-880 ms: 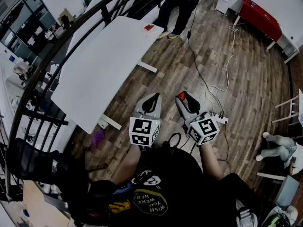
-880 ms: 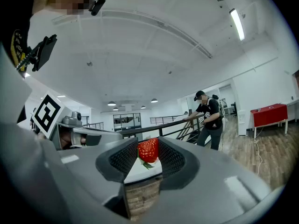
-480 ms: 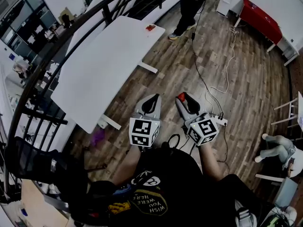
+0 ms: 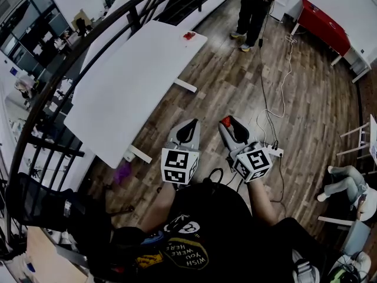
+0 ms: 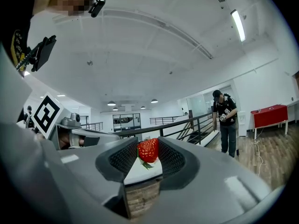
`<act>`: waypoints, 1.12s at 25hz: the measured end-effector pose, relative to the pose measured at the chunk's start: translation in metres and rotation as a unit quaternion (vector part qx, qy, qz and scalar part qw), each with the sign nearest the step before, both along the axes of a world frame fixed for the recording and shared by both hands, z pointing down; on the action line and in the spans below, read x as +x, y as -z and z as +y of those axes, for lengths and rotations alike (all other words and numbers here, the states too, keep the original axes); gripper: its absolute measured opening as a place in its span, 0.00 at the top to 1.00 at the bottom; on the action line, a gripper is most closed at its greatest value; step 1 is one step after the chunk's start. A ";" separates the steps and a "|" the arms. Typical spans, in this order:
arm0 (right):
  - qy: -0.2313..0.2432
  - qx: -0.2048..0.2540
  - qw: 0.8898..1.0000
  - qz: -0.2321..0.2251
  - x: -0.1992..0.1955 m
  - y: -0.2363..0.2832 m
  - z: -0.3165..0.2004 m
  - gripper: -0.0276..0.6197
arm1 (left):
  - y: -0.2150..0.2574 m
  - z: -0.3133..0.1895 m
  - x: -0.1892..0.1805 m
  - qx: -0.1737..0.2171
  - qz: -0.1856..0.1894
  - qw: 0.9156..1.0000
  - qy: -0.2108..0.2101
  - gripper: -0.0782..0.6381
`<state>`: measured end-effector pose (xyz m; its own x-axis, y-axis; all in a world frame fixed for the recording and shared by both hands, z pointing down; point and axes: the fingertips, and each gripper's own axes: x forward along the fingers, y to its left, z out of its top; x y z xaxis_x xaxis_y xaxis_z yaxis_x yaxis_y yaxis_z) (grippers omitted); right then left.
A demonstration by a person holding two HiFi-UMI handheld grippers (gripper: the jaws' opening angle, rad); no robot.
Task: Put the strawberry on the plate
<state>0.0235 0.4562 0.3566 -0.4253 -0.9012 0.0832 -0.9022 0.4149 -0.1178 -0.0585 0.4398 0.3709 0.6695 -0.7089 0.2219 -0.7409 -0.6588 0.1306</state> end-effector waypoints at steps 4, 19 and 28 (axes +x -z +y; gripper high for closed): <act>-0.006 -0.008 1.000 0.004 -0.013 -0.005 -0.004 0.74 | -0.001 -0.005 -0.013 0.000 0.005 1.000 -0.006 0.88; -0.013 -0.030 0.999 -0.001 -0.006 -0.020 -0.049 0.74 | -0.022 -0.054 -0.015 -0.032 0.018 0.999 0.005 0.88; -0.001 -0.023 1.000 -0.013 0.049 -0.020 -0.097 0.74 | -0.015 -0.102 0.056 -0.009 -0.007 1.000 -0.003 0.88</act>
<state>0.0723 0.3595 0.3770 -0.4252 -0.8980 0.1130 -0.8998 0.4059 -0.1600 -0.0028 0.3377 0.3858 0.6700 -0.7015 0.2427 -0.7392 -0.6603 0.1323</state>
